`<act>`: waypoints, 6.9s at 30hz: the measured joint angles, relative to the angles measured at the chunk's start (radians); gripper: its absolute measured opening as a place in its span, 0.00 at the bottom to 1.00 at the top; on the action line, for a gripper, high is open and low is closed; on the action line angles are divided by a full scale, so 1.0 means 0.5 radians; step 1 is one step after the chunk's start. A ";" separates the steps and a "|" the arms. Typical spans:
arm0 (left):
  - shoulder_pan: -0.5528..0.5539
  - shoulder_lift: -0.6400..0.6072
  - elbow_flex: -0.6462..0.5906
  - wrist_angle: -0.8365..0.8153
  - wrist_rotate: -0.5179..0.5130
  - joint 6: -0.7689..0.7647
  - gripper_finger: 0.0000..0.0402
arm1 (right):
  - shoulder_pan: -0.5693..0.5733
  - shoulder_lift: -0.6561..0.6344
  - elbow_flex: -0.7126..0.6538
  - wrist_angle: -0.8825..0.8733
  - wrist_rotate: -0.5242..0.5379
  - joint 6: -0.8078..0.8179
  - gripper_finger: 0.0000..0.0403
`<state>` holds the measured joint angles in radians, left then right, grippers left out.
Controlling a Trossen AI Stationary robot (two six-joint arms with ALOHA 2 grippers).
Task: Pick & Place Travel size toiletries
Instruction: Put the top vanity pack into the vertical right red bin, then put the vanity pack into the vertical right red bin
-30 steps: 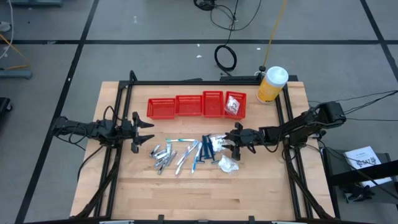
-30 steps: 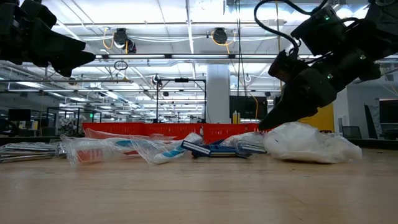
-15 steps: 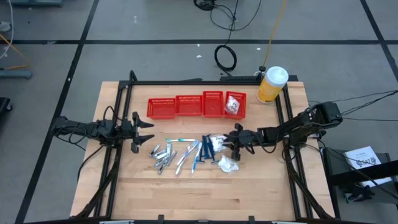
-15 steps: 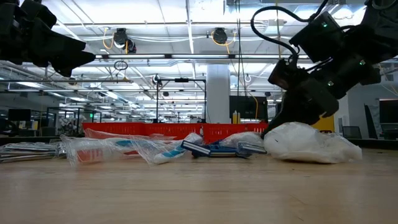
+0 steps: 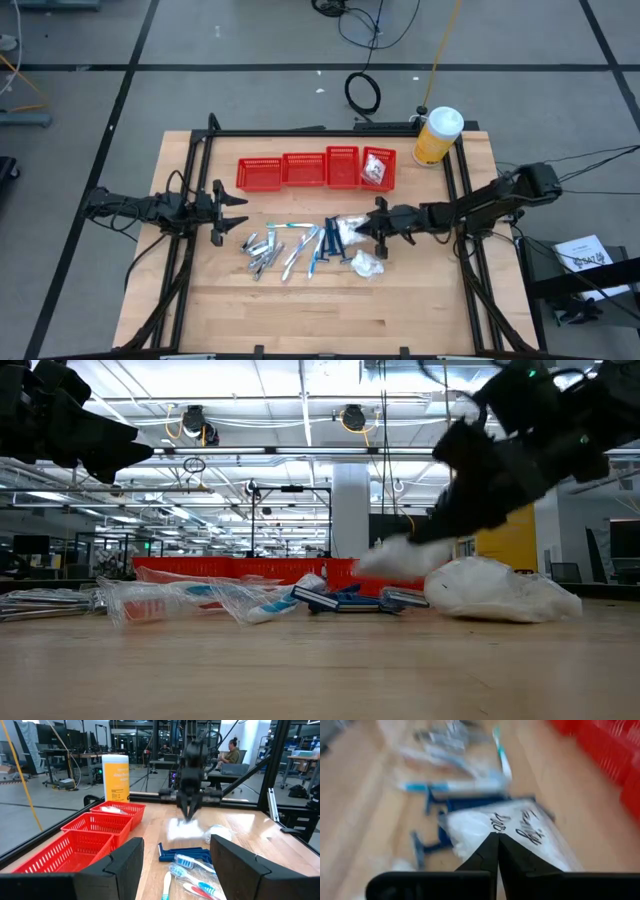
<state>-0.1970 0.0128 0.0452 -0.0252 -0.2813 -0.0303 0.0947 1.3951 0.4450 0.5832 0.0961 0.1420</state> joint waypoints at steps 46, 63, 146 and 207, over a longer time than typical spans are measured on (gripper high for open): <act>0.000 0.000 0.000 0.000 0.001 -0.001 0.56 | -1.088 -0.476 0.000 -0.452 0.165 -0.198 0.17; 0.000 0.000 0.000 0.000 0.002 0.000 0.56 | -1.265 0.173 0.002 -0.041 0.060 -0.165 0.29; 0.001 0.001 0.000 0.000 0.002 0.000 0.56 | -0.074 -0.815 0.000 -0.527 1.152 -0.443 0.00; 0.000 0.000 0.000 0.000 0.002 0.000 0.56 | -0.931 -0.684 -0.201 0.086 0.315 -0.068 0.55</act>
<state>-0.1968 0.0129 0.0452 -0.0254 -0.2806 -0.0303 -0.3711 1.0532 0.3447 0.6260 0.2538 0.1079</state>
